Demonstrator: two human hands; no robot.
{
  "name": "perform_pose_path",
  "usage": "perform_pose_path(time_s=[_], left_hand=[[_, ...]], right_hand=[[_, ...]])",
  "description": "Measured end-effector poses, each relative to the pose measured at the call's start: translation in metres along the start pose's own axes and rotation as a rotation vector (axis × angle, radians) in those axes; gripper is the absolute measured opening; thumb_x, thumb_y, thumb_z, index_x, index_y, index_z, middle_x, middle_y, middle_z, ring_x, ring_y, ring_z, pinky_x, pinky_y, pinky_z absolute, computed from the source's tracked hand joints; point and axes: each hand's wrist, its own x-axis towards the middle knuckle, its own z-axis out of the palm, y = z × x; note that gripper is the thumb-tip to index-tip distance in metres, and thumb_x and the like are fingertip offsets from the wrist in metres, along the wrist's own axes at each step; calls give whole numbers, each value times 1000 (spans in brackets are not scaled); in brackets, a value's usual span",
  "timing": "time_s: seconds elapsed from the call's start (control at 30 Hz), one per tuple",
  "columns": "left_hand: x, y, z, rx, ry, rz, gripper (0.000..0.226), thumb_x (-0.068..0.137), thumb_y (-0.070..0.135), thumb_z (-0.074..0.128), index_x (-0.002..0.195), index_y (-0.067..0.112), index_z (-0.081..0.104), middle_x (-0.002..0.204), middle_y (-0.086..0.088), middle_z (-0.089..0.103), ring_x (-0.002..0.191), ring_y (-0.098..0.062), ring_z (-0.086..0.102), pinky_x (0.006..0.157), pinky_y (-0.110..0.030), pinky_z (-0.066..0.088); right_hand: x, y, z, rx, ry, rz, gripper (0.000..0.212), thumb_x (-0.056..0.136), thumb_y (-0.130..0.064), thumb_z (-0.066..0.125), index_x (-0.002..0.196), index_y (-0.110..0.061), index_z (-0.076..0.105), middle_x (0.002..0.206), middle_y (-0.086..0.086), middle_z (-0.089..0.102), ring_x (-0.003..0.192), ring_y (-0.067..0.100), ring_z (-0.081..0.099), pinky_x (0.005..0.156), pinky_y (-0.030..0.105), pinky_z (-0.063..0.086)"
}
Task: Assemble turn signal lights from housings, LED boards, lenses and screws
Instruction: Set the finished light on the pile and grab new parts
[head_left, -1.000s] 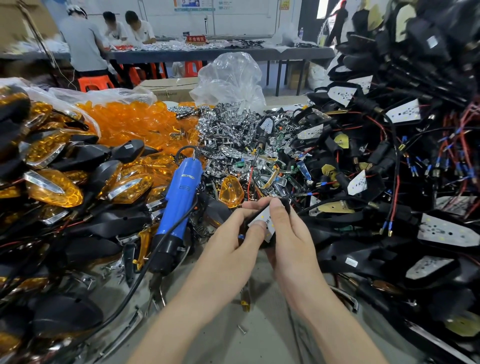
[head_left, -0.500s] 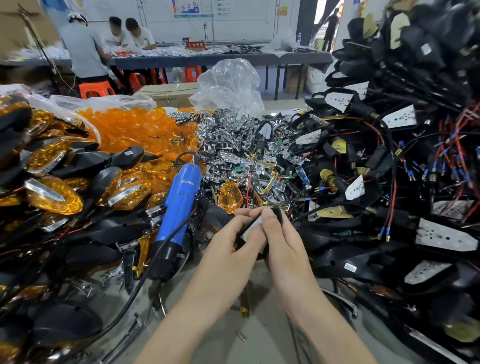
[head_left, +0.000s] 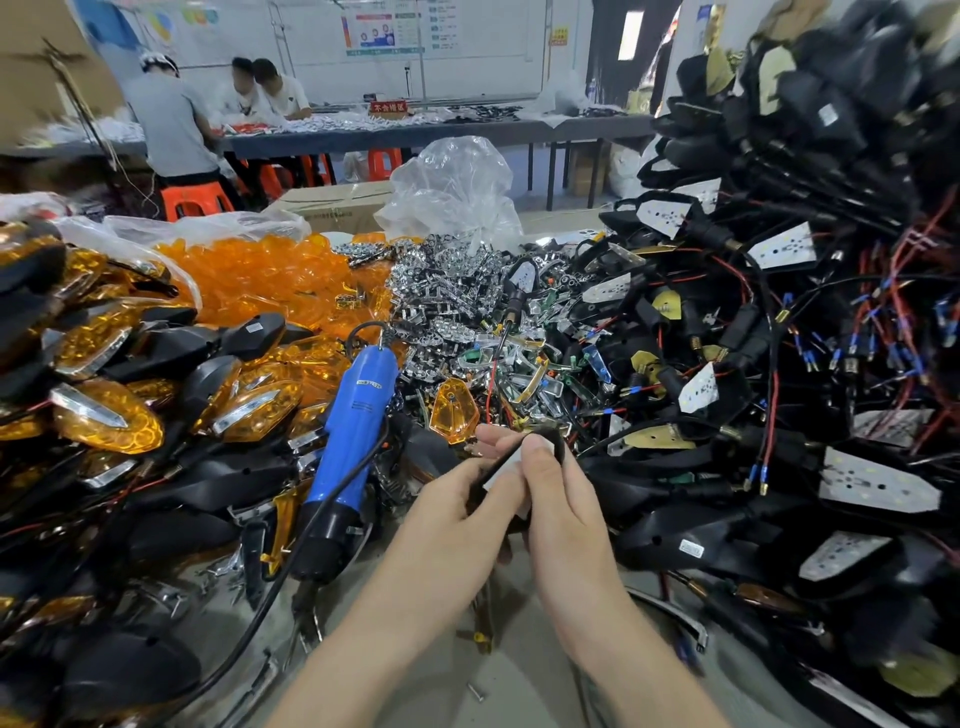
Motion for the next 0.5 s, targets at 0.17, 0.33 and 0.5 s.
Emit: perform_pose_path(time_s=[0.17,0.33,0.5], left_hand=[[0,19,-24,189,2,43,18,100,33,52,102,33,71,92,28,72,87,10,66,74,-7,48],[50,48,-50,522,164,152,18,96,45,46,110,43,57,96,23,67,85,10,62,71,-11,48],[151,48,-50,1001,146,140,45,99,5,43,142,18,49,137,-5,58,90,-17,65,71,-27,56]], right_hand=[[9,-3,-9,31,170,40,34,99,-47,43,91,-30,71,98,2,78,98,26,73,90,46,57],[13,-13,-7,243,159,88,43,112,-28,37,82,-28,68,79,5,73,71,25,70,72,43,61],[16,-14,-7,307,158,134,26,111,-24,37,100,-9,55,82,6,71,67,23,68,63,37,61]])
